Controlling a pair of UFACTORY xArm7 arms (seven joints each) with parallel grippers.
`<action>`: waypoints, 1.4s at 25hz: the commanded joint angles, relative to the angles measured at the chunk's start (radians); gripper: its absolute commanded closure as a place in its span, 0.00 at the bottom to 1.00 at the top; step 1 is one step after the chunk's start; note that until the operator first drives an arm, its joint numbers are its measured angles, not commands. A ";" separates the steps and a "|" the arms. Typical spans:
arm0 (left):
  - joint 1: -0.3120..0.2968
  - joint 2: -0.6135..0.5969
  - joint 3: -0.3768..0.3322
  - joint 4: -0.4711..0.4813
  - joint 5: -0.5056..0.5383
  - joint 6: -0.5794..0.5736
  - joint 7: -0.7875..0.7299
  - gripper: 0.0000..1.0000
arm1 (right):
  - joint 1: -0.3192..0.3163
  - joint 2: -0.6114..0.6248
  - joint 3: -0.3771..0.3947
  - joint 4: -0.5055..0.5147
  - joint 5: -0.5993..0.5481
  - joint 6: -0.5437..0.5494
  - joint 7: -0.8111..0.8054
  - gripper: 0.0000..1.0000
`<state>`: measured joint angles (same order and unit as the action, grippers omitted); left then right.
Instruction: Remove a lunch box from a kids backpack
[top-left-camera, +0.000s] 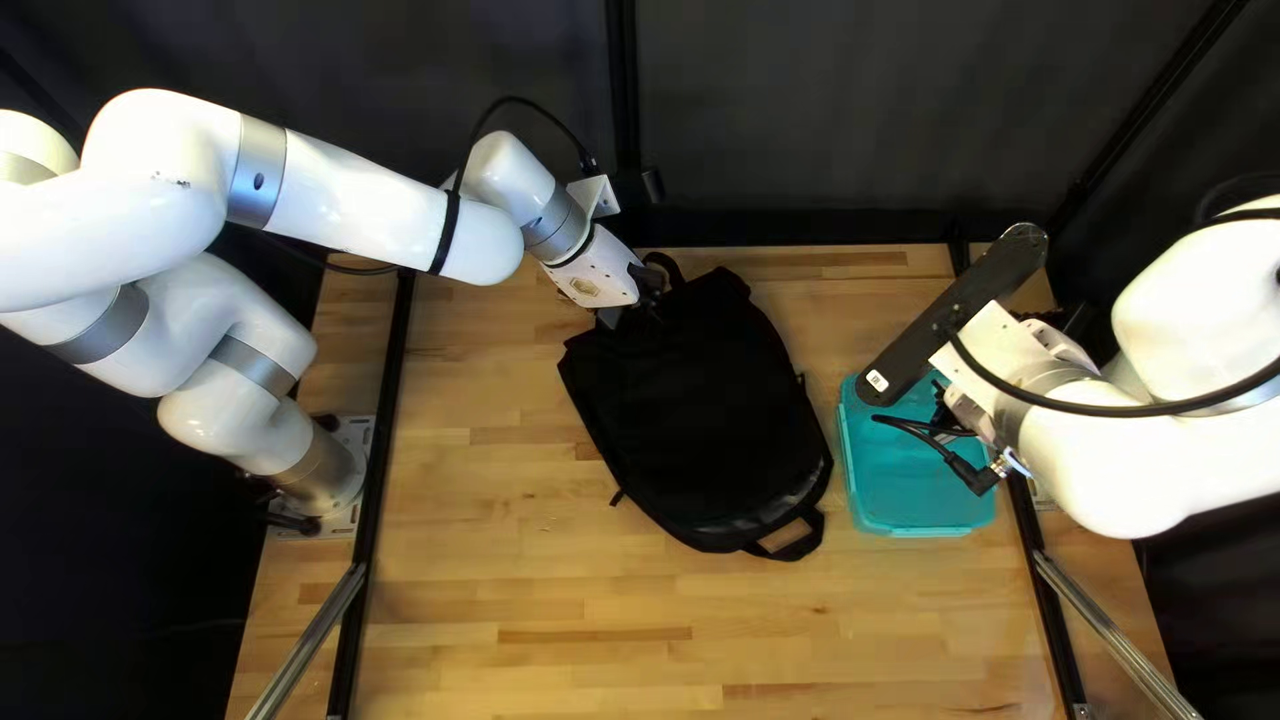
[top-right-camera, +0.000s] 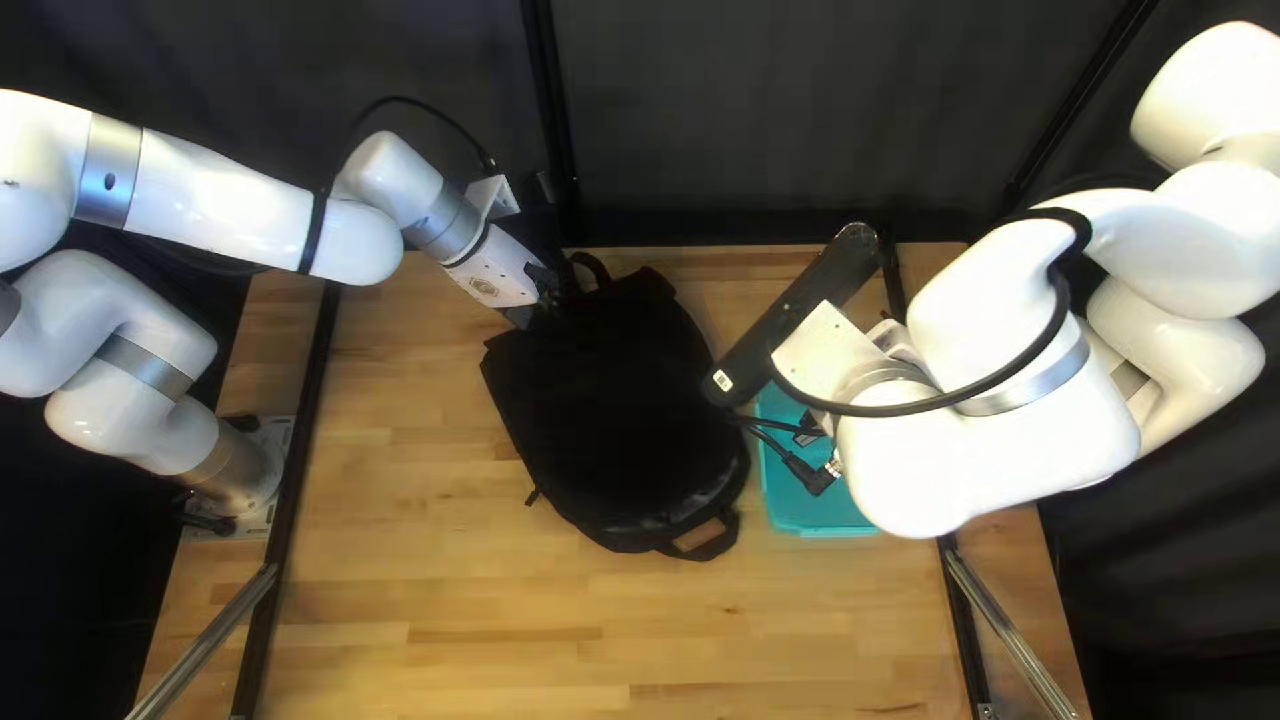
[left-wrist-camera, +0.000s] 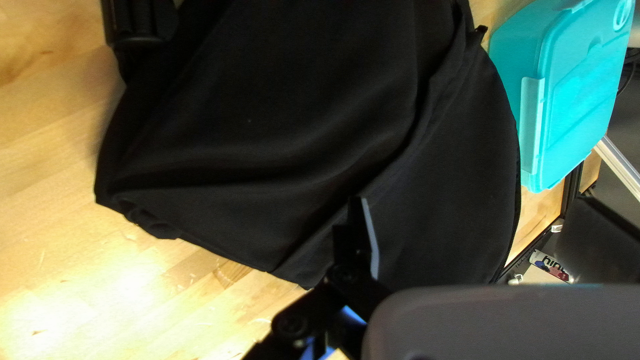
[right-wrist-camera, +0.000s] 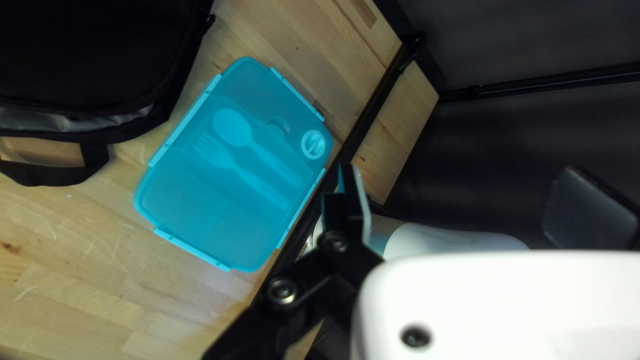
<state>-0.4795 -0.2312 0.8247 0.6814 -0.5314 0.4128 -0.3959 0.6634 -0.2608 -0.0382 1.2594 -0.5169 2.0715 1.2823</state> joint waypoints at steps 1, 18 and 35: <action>0.000 0.000 0.000 0.000 0.000 0.000 0.000 0.00 | -0.004 -0.004 -0.004 0.013 -0.011 0.018 -0.012 0.00; 0.075 0.191 -0.141 0.624 0.430 0.930 -0.524 0.00 | 0.003 -0.058 0.007 -0.043 -0.012 0.036 -0.014 0.00; -0.051 -0.254 -0.479 0.376 0.665 1.172 -0.559 0.00 | 0.001 -0.087 0.003 -0.066 -0.012 0.041 -0.018 0.00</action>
<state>-0.5277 -0.4024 0.4252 1.1163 0.0880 1.5538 -0.8800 0.6657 -0.3447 -0.0339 1.1961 -0.5291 2.1104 1.2648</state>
